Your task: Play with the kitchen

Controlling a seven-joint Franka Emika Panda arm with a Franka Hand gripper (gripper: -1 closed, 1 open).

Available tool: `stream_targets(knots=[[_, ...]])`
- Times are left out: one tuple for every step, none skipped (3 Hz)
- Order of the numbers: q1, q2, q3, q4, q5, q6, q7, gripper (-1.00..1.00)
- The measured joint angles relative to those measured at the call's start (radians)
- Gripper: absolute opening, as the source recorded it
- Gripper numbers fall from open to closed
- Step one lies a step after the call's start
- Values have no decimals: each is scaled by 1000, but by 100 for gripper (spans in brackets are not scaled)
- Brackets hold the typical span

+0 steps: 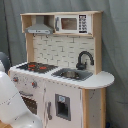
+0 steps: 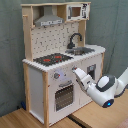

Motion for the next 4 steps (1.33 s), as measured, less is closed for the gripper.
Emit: stream_targets(knots=[[-51,-37,0,43,-50,41,39,100],[-85,-71,1,80,-50,99,114,100],[-117,-110,3,129,-49,157,183,100],[-144,-148,6,168,-49,210,252,100]])
